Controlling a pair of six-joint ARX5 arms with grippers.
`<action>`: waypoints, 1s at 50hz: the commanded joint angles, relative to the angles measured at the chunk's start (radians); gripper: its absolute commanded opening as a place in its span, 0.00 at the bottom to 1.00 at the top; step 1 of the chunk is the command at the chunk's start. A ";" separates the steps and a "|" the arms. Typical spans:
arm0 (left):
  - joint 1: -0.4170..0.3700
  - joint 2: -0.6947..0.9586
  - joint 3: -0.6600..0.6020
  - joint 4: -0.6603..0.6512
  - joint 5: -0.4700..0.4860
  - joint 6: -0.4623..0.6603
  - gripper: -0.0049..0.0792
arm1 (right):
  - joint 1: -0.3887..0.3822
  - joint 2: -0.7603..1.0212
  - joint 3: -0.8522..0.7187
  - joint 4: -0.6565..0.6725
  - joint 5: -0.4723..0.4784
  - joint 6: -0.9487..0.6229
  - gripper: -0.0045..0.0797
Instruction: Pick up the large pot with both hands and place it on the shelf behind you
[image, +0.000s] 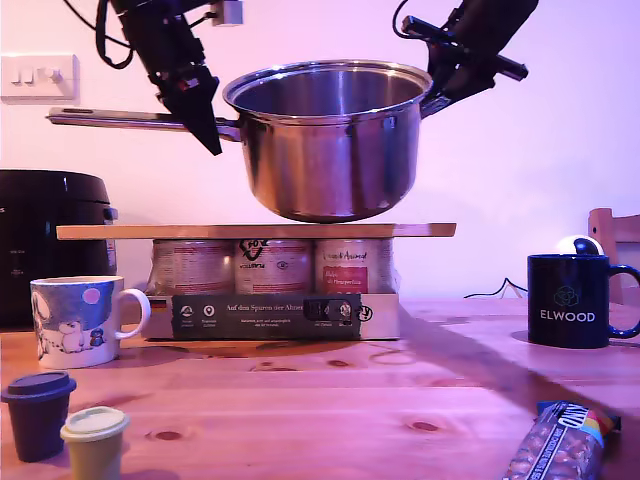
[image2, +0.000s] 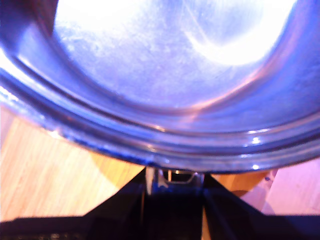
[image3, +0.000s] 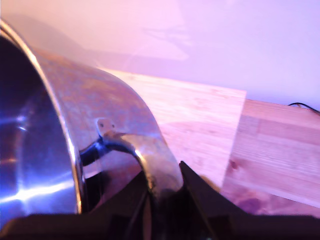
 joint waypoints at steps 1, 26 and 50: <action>0.046 -0.025 0.095 0.183 0.002 -0.180 0.03 | 0.071 0.026 -0.002 -0.025 -0.062 0.049 0.04; 0.111 0.026 0.095 0.227 0.034 -0.175 0.03 | 0.064 0.112 -0.002 0.111 -0.008 0.111 0.04; 0.135 0.048 0.095 0.209 0.042 -0.176 0.03 | 0.064 0.160 -0.002 0.187 0.054 0.061 0.04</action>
